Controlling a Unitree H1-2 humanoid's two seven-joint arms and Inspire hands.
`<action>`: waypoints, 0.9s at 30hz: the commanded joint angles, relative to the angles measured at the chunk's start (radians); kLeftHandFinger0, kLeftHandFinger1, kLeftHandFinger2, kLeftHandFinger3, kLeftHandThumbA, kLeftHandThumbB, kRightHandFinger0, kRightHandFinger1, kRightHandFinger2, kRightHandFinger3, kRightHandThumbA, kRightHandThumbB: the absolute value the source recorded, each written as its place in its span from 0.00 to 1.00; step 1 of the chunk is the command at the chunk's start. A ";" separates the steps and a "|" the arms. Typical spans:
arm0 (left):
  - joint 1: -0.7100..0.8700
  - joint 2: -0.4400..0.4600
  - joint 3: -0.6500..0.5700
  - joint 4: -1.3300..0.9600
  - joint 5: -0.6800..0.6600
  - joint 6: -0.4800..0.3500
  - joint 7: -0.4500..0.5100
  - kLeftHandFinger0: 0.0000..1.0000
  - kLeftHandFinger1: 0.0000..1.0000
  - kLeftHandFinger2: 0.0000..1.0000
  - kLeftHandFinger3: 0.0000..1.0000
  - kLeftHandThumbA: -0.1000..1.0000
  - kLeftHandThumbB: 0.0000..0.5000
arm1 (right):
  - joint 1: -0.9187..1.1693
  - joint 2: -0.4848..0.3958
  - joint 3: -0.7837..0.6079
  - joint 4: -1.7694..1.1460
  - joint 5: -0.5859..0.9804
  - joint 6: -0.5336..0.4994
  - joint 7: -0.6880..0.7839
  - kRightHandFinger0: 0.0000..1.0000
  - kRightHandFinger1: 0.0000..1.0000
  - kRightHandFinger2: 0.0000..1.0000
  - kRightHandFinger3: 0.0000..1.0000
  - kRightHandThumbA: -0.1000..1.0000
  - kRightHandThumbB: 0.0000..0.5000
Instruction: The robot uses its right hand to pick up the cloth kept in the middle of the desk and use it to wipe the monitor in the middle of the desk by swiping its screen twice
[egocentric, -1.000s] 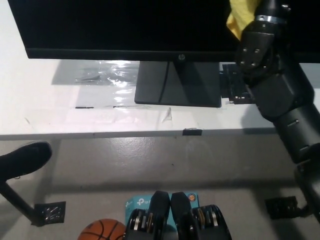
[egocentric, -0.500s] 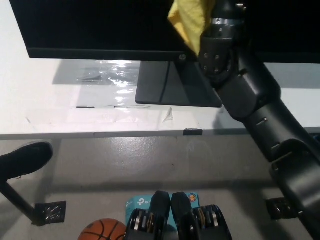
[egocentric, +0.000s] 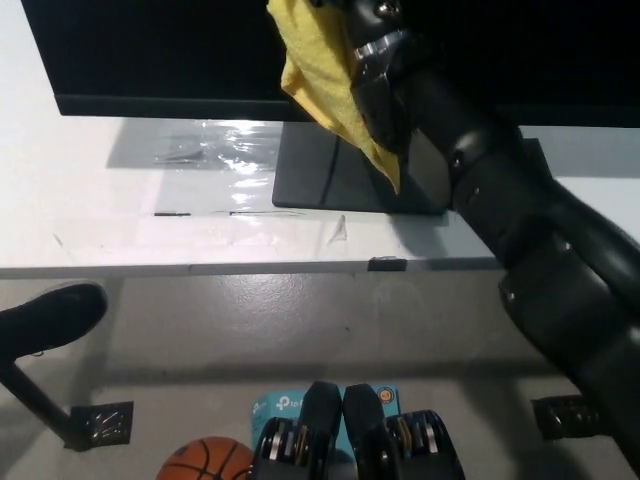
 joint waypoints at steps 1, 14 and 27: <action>0.016 0.037 0.009 -0.013 0.007 -0.002 -0.020 0.76 0.71 0.82 1.00 0.75 0.23 | -0.110 -0.039 0.046 0.024 -0.052 -0.030 -0.012 0.00 0.00 0.33 0.42 0.00 0.22; 0.001 0.035 0.001 0.046 0.025 -0.054 -0.011 0.74 0.69 0.82 1.00 0.80 0.31 | -0.089 -0.144 0.153 0.008 -0.121 -0.065 -0.078 0.00 0.00 0.34 0.43 0.00 0.47; 0.010 0.022 0.023 0.061 0.008 -0.062 -0.006 0.74 0.70 0.82 1.00 0.75 0.25 | 0.032 -0.340 0.178 -0.059 -0.167 -0.054 -0.073 0.00 0.00 0.21 0.13 0.00 0.13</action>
